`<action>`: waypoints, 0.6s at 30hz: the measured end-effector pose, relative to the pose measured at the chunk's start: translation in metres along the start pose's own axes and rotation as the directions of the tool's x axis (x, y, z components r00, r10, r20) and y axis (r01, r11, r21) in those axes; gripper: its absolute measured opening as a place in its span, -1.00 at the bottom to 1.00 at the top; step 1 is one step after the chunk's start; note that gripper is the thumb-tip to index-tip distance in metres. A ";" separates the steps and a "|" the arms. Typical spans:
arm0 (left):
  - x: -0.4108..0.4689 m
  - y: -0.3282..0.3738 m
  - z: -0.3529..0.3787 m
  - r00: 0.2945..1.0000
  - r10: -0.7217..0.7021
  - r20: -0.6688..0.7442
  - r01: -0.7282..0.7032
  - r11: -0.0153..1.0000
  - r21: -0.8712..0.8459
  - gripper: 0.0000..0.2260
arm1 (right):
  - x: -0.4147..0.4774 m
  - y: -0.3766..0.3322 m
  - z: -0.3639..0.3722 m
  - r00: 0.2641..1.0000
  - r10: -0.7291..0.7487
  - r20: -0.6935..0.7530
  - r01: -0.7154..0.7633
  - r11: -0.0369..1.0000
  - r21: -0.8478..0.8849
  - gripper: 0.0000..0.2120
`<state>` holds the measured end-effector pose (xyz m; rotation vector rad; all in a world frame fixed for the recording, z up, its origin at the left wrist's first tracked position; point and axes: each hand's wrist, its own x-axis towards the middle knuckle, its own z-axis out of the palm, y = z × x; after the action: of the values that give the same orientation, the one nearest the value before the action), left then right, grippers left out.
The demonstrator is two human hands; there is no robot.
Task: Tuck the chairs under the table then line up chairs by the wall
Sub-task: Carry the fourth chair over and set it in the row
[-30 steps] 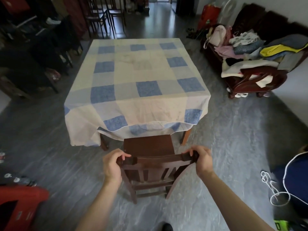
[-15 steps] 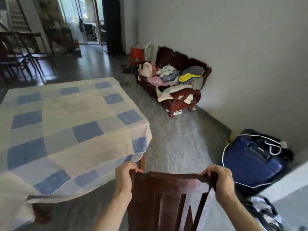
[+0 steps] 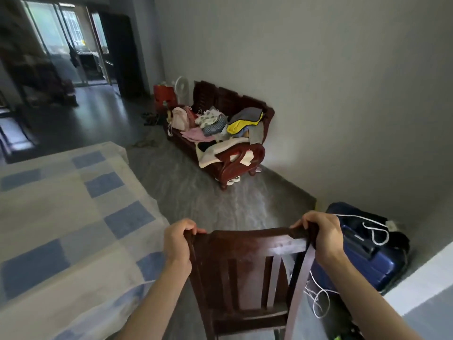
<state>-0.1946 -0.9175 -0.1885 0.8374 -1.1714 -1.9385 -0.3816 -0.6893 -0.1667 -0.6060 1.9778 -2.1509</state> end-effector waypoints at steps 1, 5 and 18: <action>0.015 0.004 0.011 1.000 0.008 -0.003 -0.008 1.000 -0.001 -0.81 | 0.019 -0.002 0.003 1.000 -0.011 -0.007 0.011 1.000 -0.013 -0.74; 0.086 0.024 0.049 0.998 0.067 -0.014 -0.067 0.997 -0.026 -0.79 | 0.105 -0.004 0.028 0.999 -0.048 0.012 0.048 0.999 -0.006 -0.76; 0.409 0.081 0.075 0.967 0.191 -0.169 -0.191 0.981 0.015 -0.72 | 0.421 0.060 0.225 0.980 -0.013 0.198 -0.001 0.998 0.070 -0.54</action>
<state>-0.4557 -1.2497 -0.1538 0.8391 -1.1062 -1.6777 -0.6834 -1.0629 -0.1365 -0.7826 1.7926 -2.0625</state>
